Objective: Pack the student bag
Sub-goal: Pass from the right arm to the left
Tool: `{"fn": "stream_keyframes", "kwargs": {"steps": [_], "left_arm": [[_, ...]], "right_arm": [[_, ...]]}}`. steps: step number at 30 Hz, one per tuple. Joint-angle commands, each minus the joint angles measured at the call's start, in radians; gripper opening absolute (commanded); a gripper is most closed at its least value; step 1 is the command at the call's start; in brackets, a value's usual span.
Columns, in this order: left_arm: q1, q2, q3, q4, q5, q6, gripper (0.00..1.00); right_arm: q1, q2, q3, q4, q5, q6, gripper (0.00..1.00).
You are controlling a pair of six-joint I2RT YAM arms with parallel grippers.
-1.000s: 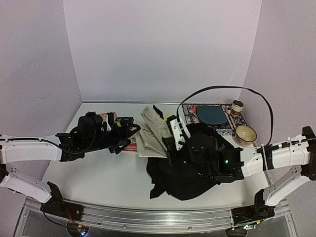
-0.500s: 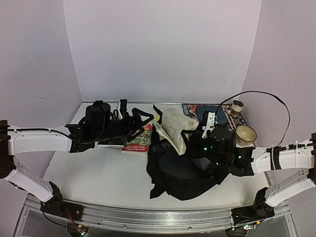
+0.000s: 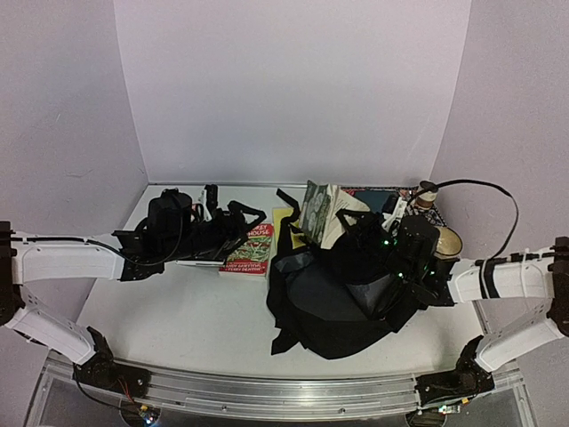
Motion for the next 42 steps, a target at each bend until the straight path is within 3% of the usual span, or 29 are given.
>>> {"fn": "stream_keyframes", "kwargs": {"steps": [1, 7, 16, 30, 42], "left_arm": [[0.002, 0.029, 0.067, 0.032, 0.041, -0.004, 0.95], [0.0, 0.064, 0.082, 0.047, 0.071, -0.058, 0.96], [-0.001, 0.042, 0.023, 0.086, 0.0, -0.138, 0.99], [0.001, 0.01, -0.136, 0.479, -0.151, -0.212, 0.99], [-0.001, 0.108, -0.158, 0.622, -0.137, -0.332, 0.99]], "right_arm": [[0.005, 0.076, 0.111, 0.34, -0.151, 0.114, 0.0], [0.005, 0.153, 0.217, 0.36, -0.243, 0.114, 0.0], [0.005, 0.213, 0.341, 0.383, -0.332, 0.136, 0.0], [0.005, 0.249, 0.374, 0.446, -0.396, 0.168, 0.0], [0.006, 0.286, 0.45, 0.489, -0.428, 0.189, 0.0]]}}
